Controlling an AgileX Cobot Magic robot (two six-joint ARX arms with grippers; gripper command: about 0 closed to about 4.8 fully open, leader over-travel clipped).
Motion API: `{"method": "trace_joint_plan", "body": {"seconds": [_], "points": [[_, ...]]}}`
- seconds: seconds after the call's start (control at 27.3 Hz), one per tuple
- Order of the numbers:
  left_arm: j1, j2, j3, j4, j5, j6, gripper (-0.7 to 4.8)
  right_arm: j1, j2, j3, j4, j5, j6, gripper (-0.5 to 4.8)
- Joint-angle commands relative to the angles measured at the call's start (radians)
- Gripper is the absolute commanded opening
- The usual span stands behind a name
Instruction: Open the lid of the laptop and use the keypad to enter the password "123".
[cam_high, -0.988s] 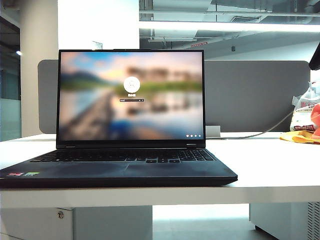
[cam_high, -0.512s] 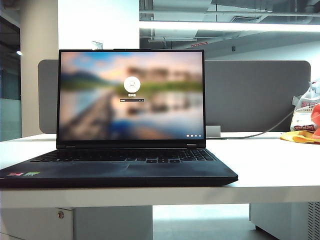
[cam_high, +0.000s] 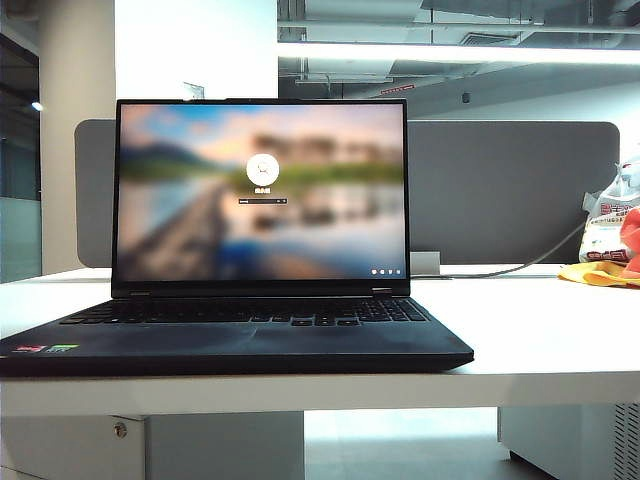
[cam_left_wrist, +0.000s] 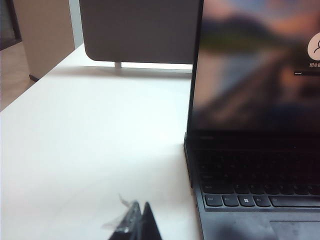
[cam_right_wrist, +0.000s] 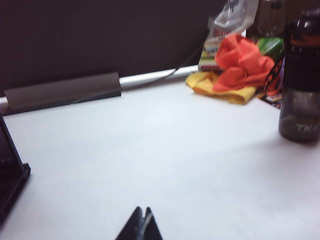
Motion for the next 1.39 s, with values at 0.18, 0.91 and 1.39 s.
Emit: {"method": "trace_joint_plan", "body": {"seconds": [0.18, 0.91, 1.39], "points": [[0.000, 0.000, 0.000, 0.010, 0.006, -0.002, -0.06, 0.002, -0.002, -0.047, 0.028, 0.001, -0.006, -0.01], [0.000, 0.000, 0.000, 0.010, 0.006, -0.001, -0.06, 0.003, -0.002, -0.095, -0.053, 0.000, -0.114, 0.00], [0.000, 0.000, 0.000, 0.010, 0.006, -0.001, -0.06, 0.003, -0.002, -0.095, -0.049, -0.124, -0.238, -0.01]]}}
